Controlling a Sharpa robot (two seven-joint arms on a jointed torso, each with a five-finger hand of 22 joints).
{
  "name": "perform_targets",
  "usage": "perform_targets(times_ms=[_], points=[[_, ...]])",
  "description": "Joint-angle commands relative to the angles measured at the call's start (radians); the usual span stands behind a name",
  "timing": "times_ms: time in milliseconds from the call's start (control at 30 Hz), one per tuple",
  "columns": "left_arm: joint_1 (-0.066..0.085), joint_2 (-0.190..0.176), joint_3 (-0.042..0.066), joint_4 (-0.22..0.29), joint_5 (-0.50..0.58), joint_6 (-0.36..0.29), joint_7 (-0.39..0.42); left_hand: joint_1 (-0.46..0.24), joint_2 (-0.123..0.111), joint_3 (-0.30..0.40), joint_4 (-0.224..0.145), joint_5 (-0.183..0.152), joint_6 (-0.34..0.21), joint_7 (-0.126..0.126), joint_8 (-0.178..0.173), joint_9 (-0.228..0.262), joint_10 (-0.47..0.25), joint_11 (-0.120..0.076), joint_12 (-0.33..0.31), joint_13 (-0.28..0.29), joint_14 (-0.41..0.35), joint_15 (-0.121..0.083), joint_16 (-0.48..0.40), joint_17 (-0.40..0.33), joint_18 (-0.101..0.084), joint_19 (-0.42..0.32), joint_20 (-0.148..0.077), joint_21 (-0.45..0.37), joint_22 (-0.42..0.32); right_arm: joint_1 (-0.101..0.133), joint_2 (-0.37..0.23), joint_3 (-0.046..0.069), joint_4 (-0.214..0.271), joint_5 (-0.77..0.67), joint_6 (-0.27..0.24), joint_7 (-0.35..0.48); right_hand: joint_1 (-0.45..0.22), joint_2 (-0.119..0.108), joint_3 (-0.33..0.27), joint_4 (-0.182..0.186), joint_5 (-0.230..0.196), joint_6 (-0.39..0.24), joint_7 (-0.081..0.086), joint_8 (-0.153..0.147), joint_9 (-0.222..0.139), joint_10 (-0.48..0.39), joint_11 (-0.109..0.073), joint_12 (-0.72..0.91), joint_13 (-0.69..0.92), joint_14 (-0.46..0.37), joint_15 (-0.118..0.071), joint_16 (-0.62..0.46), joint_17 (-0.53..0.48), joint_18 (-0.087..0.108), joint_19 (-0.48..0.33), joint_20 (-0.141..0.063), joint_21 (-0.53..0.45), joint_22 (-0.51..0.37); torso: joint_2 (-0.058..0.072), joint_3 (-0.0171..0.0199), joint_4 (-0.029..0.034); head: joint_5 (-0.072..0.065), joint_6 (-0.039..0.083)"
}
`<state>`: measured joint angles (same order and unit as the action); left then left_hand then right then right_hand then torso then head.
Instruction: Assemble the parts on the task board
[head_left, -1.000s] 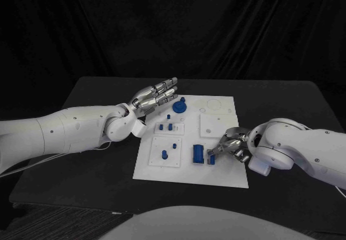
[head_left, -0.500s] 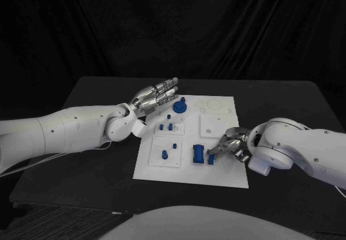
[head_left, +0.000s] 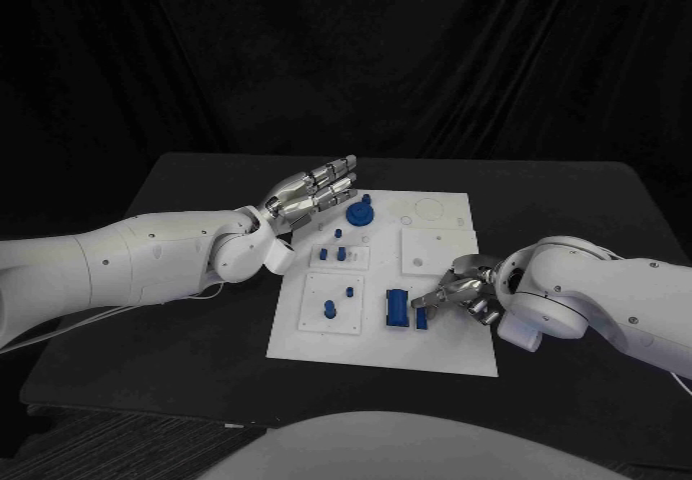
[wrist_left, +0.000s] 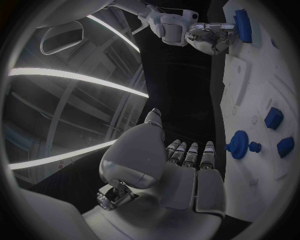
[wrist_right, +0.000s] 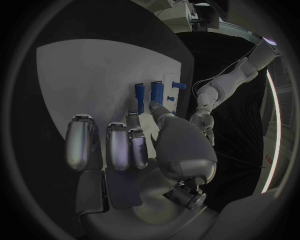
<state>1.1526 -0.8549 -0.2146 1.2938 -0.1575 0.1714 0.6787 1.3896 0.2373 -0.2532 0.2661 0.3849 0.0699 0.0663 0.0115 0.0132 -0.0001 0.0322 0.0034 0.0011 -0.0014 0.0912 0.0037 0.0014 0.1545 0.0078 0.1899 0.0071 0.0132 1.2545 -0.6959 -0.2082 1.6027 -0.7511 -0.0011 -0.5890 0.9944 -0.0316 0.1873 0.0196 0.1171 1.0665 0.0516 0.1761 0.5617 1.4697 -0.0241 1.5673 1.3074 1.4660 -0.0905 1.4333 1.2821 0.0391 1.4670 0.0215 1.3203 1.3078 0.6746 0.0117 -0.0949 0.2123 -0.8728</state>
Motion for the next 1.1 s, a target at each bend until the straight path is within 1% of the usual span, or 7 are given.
perform_targets(times_ms=[33,467,667,767,933,1033,1100], points=[[-0.002,0.001,0.001,0.001,0.005,0.015,0.065,0.010,0.003,0.002,-0.004,0.006,0.004,0.006,0.004,0.001,0.000,0.008,-0.003,-0.001,0.001,0.005,-0.004,-0.001,0.016,0.001,0.006,0.001,0.000,-0.003,-0.003,0.000,0.004,-0.008,0.008,-0.012,-0.015,0.000,-0.014,0.006,-0.012,-0.008,0.003,0.005,0.000,0.101,0.002,0.004,0.263,0.056,0.003,-0.003,0.002,0.018,0.028,0.000,-0.006,0.186,0.001,0.0010,0.0009,-0.001,0.000],[-0.004,-0.002,0.001,0.001,0.005,0.018,0.063,0.012,0.003,0.004,-0.006,0.010,0.004,0.007,0.004,0.001,0.000,0.008,-0.003,-0.001,0.001,0.006,-0.004,-0.001,0.016,0.001,0.007,0.001,0.000,0.005,-0.078,0.000,0.068,-0.052,-0.123,0.077,-0.058,-0.005,-0.104,0.098,-0.052,-0.016,-0.005,0.058,0.030,0.101,-0.003,0.004,0.263,0.060,-0.001,0.010,0.026,0.016,0.032,-0.003,0.002,0.190,-0.001,0.0020,-0.0005,0.005,0.000],[-0.005,-0.004,0.001,0.002,0.005,0.016,0.067,0.015,0.004,0.005,-0.008,0.015,0.005,0.007,0.004,0.002,0.000,0.008,-0.003,-0.001,0.001,0.006,-0.004,-0.001,0.016,0.001,0.007,0.001,0.000,0.011,-0.133,0.000,0.123,-0.057,-0.172,0.238,-0.004,0.038,-0.098,0.102,0.006,-0.029,-0.010,0.093,0.052,0.101,-0.008,0.004,0.263,0.067,-0.005,0.029,0.060,0.010,0.041,-0.007,0.032,0.198,-0.001,0.0014,-0.0002,0.008,0.000],[-0.006,-0.007,0.001,0.003,0.005,0.016,0.069,0.017,0.004,0.007,-0.010,0.018,0.006,0.007,0.004,0.002,0.000,0.008,-0.003,-0.001,0.001,0.006,-0.004,-0.001,0.016,0.001,0.007,0.001,0.000,0.011,-0.159,0.000,0.151,-0.108,-0.166,0.298,0.128,0.037,-0.060,0.021,0.109,-0.039,-0.019,0.109,0.065,0.101,-0.016,0.004,0.263,0.068,-0.011,0.036,0.072,0.009,0.042,-0.011,0.040,0.201,-0.003,0.0002,0.0002,0.009,0.000],[-0.007,-0.010,0.001,0.002,0.005,0.016,0.069,0.019,0.004,0.007,-0.012,0.021,0.006,0.007,0.004,0.002,0.000,0.008,-0.003,-0.001,0.001,0.006,-0.004,-0.001,0.016,0.001,0.007,0.001,0.000,0.001,-0.178,0.000,0.169,-0.283,-0.143,0.317,0.200,0.029,-0.096,-0.007,0.085,-0.121,-0.029,0.306,0.245,0.101,-0.025,0.004,0.263,0.067,-0.022,0.040,0.079,0.007,0.041,-0.019,0.047,0.202,-0.002,-0.0006,0.0005,0.003,0.000],[-0.009,-0.011,0.001,0.002,0.005,0.016,0.070,0.021,0.003,0.008,-0.015,0.025,0.006,0.007,0.004,0.002,0.000,0.008,-0.003,-0.001,0.001,0.006,-0.004,-0.001,0.016,0.001,0.007,0.001,0.000,-0.012,-0.177,0.000,0.168,-0.390,-0.151,0.318,0.240,0.027,-0.109,-0.022,0.091,-0.188,-0.045,0.473,0.417,0.101,-0.034,0.004,0.263,0.067,-0.029,0.038,0.077,0.008,0.039,-0.028,0.046,0.201,-0.001,0.0005,-0.0005,0.002,0.000],[-0.010,-0.011,0.001,0.002,0.005,0.016,0.070,0.022,0.003,0.009,-0.016,0.027,0.007,0.007,0.004,0.002,0.000,0.008,-0.003,-0.001,0.001,0.005,-0.004,-0.001,0.016,0.001,0.007,0.001,0.000,-0.020,-0.173,0.000,0.166,-0.446,-0.158,0.316,0.246,0.022,-0.118,-0.021,0.075,-0.209,-0.047,0.522,0.474,0.101,-0.040,0.004,0.263,0.066,-0.031,0.037,0.076,0.008,0.039,-0.028,0.046,0.201,-0.001,0.0011,-0.0012,0.004,0.000]])
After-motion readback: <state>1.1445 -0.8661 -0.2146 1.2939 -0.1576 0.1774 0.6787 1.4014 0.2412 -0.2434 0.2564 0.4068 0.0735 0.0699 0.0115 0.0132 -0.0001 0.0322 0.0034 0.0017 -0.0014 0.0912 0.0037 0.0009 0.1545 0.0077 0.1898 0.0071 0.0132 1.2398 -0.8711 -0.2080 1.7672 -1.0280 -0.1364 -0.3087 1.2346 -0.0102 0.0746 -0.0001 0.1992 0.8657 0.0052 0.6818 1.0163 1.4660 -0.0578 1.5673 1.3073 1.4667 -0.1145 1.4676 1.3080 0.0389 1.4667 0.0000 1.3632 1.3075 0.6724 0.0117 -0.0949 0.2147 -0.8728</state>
